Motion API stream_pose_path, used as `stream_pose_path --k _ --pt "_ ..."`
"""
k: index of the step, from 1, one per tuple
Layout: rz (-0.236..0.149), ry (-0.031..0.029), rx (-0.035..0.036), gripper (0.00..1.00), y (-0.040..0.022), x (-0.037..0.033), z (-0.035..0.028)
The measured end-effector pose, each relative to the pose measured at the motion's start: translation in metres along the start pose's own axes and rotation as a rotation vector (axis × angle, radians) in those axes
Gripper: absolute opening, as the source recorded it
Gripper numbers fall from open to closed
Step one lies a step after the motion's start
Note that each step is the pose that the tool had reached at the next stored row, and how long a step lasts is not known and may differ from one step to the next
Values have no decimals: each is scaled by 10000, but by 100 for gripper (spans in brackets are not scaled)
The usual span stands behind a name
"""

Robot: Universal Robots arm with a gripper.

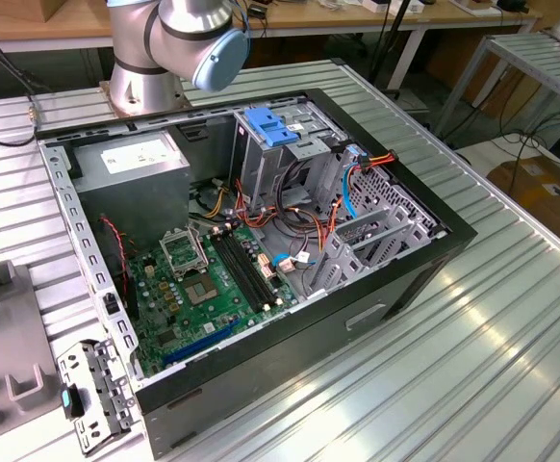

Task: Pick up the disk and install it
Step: 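Pick up the disk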

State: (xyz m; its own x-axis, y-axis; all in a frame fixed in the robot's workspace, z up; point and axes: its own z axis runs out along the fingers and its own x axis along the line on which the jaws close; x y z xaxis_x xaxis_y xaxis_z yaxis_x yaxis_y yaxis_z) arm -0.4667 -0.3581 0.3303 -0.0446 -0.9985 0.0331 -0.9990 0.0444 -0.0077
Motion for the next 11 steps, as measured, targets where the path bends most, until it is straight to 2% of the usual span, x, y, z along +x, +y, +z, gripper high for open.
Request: stream_pose_path --k 4,11 --pt "0 4 4 37 0 0 -1" --pt "4 41 113 37 0 2 -58"
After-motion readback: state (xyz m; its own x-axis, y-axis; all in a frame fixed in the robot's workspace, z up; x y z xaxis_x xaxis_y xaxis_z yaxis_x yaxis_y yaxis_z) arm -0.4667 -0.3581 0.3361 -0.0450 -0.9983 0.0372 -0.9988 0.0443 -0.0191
